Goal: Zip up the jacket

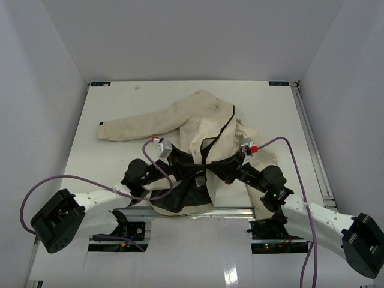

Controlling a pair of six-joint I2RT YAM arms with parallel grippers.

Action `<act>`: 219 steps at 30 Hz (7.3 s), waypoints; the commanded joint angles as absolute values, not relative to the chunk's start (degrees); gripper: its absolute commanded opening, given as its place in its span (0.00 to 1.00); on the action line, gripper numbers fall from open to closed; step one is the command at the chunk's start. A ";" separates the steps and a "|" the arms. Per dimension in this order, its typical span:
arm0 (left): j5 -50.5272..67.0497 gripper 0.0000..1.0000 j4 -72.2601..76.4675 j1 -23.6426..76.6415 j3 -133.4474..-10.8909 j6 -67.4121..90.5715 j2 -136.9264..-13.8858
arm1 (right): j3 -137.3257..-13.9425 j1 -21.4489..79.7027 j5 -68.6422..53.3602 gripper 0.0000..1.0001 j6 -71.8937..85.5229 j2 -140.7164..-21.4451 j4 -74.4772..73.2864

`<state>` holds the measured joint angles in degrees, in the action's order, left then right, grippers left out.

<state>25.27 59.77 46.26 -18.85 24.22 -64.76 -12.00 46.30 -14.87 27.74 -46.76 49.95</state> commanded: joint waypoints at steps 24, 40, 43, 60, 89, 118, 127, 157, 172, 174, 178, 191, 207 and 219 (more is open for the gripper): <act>34.41 0.00 47.72 46.58 -26.55 21.29 -66.18 | -11.66 46.58 -14.62 0.08 26.61 -41.16 51.83; 37.70 0.00 37.23 46.58 -32.47 21.04 -68.41 | -11.65 46.58 -11.49 0.08 21.08 -35.01 50.99; 39.51 0.00 36.81 46.49 -33.30 21.78 -68.99 | -10.99 46.58 -11.16 0.08 20.83 -33.85 51.40; 44.45 0.00 38.04 46.42 -33.70 24.14 -70.25 | -13.02 46.49 -9.01 0.08 18.63 -31.63 51.11; 46.23 0.00 32.06 46.32 -37.51 25.16 -76.75 | -17.26 46.58 -6.77 0.08 18.19 -32.43 48.72; 40.59 0.00 21.54 45.57 -42.15 27.78 -77.17 | -14.85 46.58 -9.18 0.27 22.81 -34.76 41.46; 39.64 0.00 16.23 44.25 -44.80 30.56 -78.40 | -12.88 46.49 -6.90 0.42 24.93 -33.04 33.06; 44.64 0.00 21.53 40.25 -41.22 34.98 -79.32 | -17.15 46.67 -1.48 0.78 25.15 -23.70 9.92; 45.40 0.00 23.10 39.55 -40.20 35.96 -80.07 | -38.58 56.51 18.52 0.71 25.83 -36.45 -12.00; 45.28 0.00 23.27 39.55 -40.17 35.95 -80.31 | -38.45 58.95 18.68 0.66 27.42 -36.83 -12.27; 45.50 0.00 23.44 39.55 -40.19 36.12 -80.62 | -38.38 63.77 22.45 0.58 29.99 -36.87 -13.97; 46.46 0.00 26.08 39.49 -38.51 37.57 -78.52 | -30.14 70.27 20.83 0.54 34.36 -38.48 -7.71; 46.41 0.00 26.98 39.55 -37.71 37.81 -78.66 | -28.28 73.04 26.08 0.54 36.08 -47.41 1.60; 46.87 0.00 27.56 39.55 -37.73 38.14 -78.79 | -33.50 75.13 33.03 0.11 37.80 -51.35 -6.46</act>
<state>45.93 25.82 39.86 -37.91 38.02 -80.79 -29.78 74.39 28.00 36.47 -51.63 -4.22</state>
